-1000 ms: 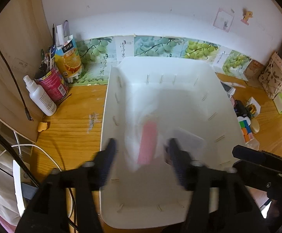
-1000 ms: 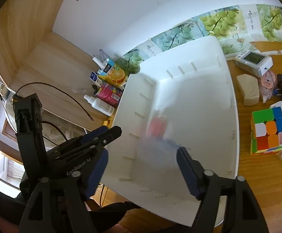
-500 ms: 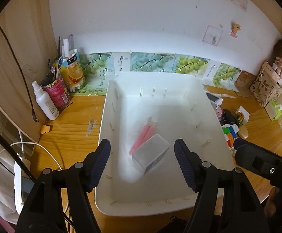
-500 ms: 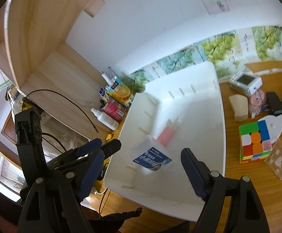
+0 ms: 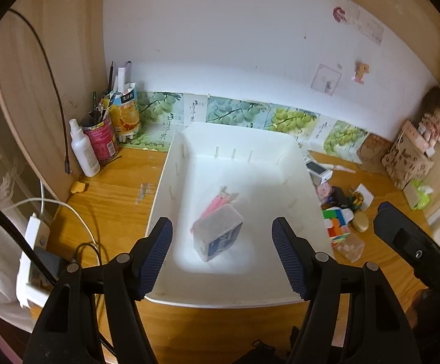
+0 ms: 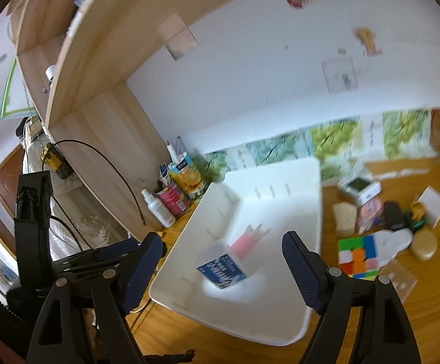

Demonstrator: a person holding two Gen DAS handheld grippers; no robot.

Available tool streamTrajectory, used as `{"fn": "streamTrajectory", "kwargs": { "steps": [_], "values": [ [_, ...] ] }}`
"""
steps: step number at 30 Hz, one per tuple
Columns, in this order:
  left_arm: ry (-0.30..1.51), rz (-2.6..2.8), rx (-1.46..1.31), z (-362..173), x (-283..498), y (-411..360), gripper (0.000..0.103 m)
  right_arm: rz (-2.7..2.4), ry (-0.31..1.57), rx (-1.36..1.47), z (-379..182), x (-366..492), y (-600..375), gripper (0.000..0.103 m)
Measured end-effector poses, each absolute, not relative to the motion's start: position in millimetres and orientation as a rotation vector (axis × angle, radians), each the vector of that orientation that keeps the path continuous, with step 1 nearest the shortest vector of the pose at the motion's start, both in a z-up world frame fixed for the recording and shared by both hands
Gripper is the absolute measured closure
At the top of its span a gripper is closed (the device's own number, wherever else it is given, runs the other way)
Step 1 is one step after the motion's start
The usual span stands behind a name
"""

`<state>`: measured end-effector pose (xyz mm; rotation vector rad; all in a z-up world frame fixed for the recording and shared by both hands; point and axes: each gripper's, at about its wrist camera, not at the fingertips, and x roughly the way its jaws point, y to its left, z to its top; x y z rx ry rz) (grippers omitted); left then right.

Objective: Organize rigid objects
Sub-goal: 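Open both tools to drop the roller and box into the tray, then move both open tools back toward the objects on the desk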

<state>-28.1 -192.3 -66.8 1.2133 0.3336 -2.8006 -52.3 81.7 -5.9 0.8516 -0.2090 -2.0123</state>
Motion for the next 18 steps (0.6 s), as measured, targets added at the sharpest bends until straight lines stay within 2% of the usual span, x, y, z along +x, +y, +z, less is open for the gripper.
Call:
{"fn": "streamTrajectory", "kwargs": {
  "steps": [18],
  "values": [
    [0.545, -2.842, 1.161, -48.2, -21.5, -122.2, 0.031, -2.154, -0.111, 0.691, 22.8, -51.4, 164.0, 0.021]
  ]
}}
